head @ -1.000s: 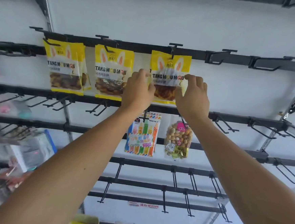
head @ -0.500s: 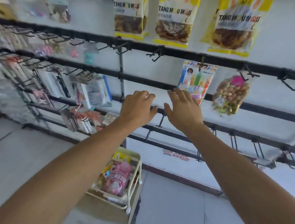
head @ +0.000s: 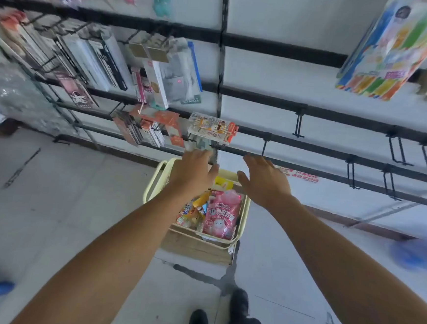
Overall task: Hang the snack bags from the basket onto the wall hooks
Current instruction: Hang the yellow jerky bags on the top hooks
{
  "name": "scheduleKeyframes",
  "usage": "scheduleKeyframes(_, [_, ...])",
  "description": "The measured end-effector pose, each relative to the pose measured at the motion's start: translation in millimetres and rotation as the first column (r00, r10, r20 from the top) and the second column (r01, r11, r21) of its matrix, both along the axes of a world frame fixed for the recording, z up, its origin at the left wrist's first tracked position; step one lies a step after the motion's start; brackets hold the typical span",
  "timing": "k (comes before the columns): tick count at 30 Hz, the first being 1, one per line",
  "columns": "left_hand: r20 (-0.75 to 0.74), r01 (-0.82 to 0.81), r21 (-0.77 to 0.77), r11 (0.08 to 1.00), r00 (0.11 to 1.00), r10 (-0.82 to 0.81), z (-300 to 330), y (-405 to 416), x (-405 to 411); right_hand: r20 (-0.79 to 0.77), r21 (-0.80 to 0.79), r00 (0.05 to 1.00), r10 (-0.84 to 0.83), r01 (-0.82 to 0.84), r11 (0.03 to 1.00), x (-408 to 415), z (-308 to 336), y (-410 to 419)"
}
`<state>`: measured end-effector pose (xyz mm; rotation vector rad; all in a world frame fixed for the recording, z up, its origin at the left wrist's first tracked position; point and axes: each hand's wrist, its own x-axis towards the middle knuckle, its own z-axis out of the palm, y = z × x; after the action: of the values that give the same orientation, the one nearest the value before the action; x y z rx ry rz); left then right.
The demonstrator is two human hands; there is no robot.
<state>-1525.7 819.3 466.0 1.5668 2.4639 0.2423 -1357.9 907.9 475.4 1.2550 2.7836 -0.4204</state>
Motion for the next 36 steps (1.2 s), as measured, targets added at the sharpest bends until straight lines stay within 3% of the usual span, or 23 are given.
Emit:
scheduleKeyframes(4, [0.087, -0.037, -0.099, 0.994, 0.995, 0.046, -49.9, 9.9, -21.6, 0.018, -0.111, 0.999, -0.031, 0.033, 0.993, -20.9, -43.7, 17.6])
scheduleKeyframes(9, [0.337, -0.157, -0.179, 0.971, 0.917, 0.211, -118.7, 32.0, -44.8, 0.04, -0.272, 0.995, -0.09, 0.098, 0.957, -48.1, -114.0, 51.9])
scheduleKeyframes(14, [0.409, -0.181, -0.221, 0.958, 0.875, 0.26, -182.7, 59.4, -64.8, 0.096, -0.389, 0.974, -0.204, 0.225, 0.893, -70.5, -184.0, 77.5])
scheduleKeyframes(20, [0.461, -0.138, -0.26, 0.956, 0.852, 0.248, -281.2, 98.8, -95.6, 0.16, -0.41, 0.943, -0.291, 0.331, 0.85, -104.4, -264.9, 105.4])
scheduleKeyframes(25, [0.466, -0.132, -0.298, 0.945, 0.845, 0.265, -357.5, 114.6, -114.4, 0.398, -0.465, 0.865, -0.304, 0.476, 0.746, -123.0, -325.8, 132.0])
scheduleKeyframes(28, [0.521, -0.163, -0.342, 0.925, 0.787, 0.331, -381.0, 121.2, -118.8, 0.454, -0.506, 0.844, -0.285, 0.508, 0.697, -131.5, -352.7, 141.7])
scheduleKeyframes(36, [0.708, -0.178, -0.338, 0.924, 0.599, 0.375, -397.6, 127.8, -125.2, 0.403, -0.594, 0.837, -0.37, 0.547, 0.591, -128.0, -383.4, 150.5])
